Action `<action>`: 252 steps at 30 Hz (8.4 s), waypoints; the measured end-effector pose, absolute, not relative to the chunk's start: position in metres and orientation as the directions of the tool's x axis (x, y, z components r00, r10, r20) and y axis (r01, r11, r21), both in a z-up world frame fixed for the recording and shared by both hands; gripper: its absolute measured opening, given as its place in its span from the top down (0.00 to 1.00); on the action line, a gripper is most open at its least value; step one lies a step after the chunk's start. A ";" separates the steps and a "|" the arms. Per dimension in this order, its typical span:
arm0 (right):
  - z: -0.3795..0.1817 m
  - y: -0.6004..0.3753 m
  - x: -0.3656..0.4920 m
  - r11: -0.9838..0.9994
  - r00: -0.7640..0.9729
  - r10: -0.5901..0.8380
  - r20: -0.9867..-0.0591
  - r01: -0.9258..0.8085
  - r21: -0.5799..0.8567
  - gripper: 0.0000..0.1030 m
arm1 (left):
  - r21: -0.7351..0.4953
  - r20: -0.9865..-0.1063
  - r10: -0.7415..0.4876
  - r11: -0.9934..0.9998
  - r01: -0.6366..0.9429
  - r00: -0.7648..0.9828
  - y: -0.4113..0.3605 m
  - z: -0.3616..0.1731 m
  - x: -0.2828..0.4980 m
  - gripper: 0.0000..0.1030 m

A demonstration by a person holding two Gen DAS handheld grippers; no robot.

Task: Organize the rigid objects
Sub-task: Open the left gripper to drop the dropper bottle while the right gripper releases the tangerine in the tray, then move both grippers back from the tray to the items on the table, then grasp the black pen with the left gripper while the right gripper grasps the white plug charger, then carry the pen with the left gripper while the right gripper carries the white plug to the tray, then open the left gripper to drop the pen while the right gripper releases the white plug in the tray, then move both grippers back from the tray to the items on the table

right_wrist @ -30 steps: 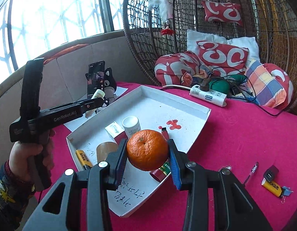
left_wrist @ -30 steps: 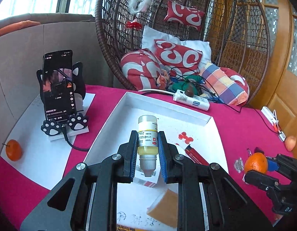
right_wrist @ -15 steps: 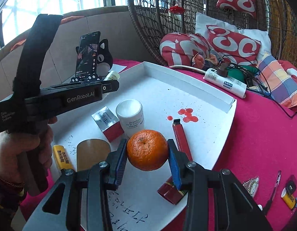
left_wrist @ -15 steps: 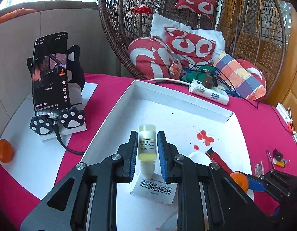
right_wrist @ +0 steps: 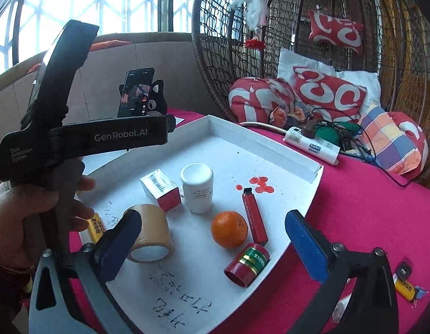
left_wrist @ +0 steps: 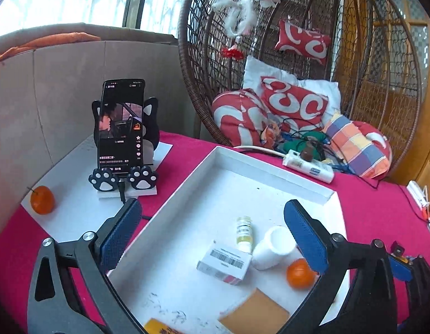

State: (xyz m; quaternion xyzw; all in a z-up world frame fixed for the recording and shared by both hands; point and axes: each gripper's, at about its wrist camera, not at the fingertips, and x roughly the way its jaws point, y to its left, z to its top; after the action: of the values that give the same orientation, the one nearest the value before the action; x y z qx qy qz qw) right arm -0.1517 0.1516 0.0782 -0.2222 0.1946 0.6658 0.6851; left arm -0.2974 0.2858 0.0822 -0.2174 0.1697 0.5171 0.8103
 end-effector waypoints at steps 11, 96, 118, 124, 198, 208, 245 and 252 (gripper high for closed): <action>0.064 0.106 -0.154 0.035 0.054 0.813 -0.580 -0.998 -0.044 0.00 | -0.207 -0.409 0.758 0.466 -0.860 0.508 0.235 0.110 -0.297 0.00; 0.018 0.105 -0.021 0.148 0.071 0.636 -0.769 -0.989 0.031 0.39 | -0.313 -0.579 0.248 0.812 -0.493 0.777 0.177 0.076 -0.188 0.91; 0.133 0.011 -0.041 0.164 0.087 0.882 -0.462 -0.978 0.128 0.56 | -0.216 -0.480 0.375 0.826 -0.521 0.793 0.147 0.109 -0.203 0.91; 0.139 0.010 -0.053 0.133 0.064 0.890 -0.451 -0.983 0.123 0.56 | -0.216 -0.464 0.386 0.824 -0.524 0.797 0.143 0.113 -0.212 0.91; 0.086 0.201 -0.125 0.019 -0.034 0.765 -0.643 -0.997 0.075 0.55 | -0.332 -0.581 0.570 0.484 -0.809 0.580 0.307 0.058 -0.298 0.38; 0.088 0.174 -0.151 -0.066 -0.112 0.787 -0.607 -0.993 0.098 0.13 | -0.451 -0.494 0.673 0.343 -0.824 0.550 0.289 0.058 -0.371 0.00; 0.083 0.061 -0.026 0.203 0.029 0.850 -0.525 -0.939 0.277 0.00 | -0.248 -0.515 0.496 0.695 -0.676 0.699 0.201 0.085 -0.240 0.00; 0.059 -0.018 0.059 0.492 0.305 0.740 -0.600 -0.853 0.173 0.00 | -0.154 -0.664 0.292 0.847 -0.508 0.689 0.162 0.059 -0.118 0.00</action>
State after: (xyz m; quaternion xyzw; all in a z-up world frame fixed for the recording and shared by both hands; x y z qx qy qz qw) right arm 0.0590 -0.0183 0.0586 -0.0890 0.3186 0.4959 0.8029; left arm -0.1182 0.1623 0.0591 -0.1653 0.3267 0.2212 0.9039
